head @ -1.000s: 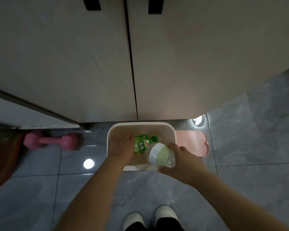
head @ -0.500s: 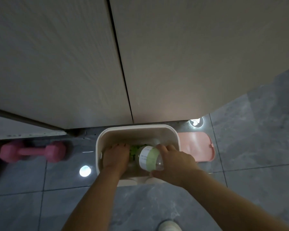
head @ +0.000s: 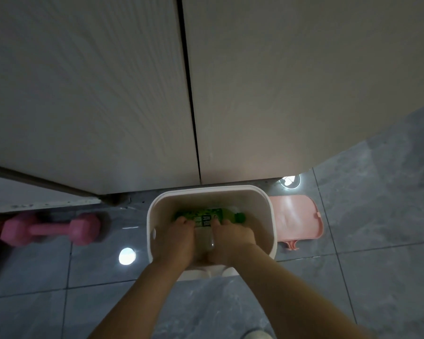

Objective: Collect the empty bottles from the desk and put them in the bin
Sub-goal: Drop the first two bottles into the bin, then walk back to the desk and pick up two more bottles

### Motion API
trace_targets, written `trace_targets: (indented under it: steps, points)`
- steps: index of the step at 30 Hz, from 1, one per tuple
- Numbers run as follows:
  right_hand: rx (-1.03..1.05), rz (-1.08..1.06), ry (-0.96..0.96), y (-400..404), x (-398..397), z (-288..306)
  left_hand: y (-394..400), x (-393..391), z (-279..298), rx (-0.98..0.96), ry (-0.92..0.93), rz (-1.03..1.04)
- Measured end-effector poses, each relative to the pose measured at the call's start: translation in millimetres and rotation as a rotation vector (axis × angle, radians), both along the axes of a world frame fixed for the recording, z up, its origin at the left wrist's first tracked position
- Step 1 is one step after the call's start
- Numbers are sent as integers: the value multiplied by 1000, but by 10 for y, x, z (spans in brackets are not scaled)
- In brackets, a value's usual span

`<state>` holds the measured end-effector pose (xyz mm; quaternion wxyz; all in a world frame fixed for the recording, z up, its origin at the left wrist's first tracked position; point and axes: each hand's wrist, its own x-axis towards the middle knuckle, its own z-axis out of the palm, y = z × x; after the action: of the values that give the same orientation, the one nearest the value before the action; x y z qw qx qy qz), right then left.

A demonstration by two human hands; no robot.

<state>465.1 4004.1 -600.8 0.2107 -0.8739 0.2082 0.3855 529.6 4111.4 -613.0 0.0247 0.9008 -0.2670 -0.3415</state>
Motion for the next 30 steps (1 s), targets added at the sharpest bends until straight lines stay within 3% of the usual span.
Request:
trace_targets:
  steps: [8,16,25,30]
  points:
    - [87,-59,42,29,-20,-272,83,-40,18,-46,23,67]
    - [125,-65,18,-74,-70,-114,72,-115,191,-102,40,153]
    - [274,-441,-174,-150,-538,690,200,-417,863,-257,72,389]
    - [377,-733,-131,-114,-1014,1393,214,-592,1516,-285,184,563]
